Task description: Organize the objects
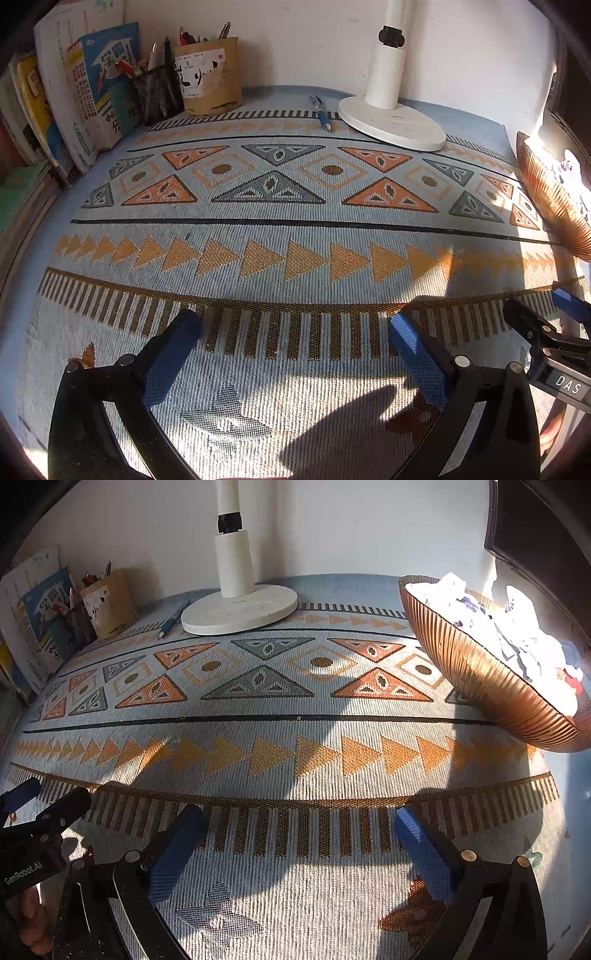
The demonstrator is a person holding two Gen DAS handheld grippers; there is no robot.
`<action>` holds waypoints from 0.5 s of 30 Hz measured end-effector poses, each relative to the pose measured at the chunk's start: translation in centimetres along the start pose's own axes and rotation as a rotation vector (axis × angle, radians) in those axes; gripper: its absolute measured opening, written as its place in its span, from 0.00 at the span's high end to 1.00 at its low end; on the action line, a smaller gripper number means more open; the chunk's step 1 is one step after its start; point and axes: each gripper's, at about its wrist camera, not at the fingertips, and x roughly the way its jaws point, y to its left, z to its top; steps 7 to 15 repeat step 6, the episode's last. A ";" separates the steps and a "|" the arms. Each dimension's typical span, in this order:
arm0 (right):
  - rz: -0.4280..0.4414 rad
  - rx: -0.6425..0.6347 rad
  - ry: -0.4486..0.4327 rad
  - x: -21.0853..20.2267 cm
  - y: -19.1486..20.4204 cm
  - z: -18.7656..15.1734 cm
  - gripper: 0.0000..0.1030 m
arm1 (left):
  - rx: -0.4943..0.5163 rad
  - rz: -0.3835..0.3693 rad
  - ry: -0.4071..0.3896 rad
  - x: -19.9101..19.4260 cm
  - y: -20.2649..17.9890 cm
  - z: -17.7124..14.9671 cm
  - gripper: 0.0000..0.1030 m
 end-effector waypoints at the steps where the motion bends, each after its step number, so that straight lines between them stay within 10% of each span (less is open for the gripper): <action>1: 0.000 0.000 0.000 0.0 0.0 0.0 0.00 | 0.000 0.000 0.000 0.0 0.0 0.0 0.00; 15: 0.000 0.000 0.000 0.0 0.0 0.0 0.00 | 0.000 0.000 0.000 0.0 0.0 0.0 0.00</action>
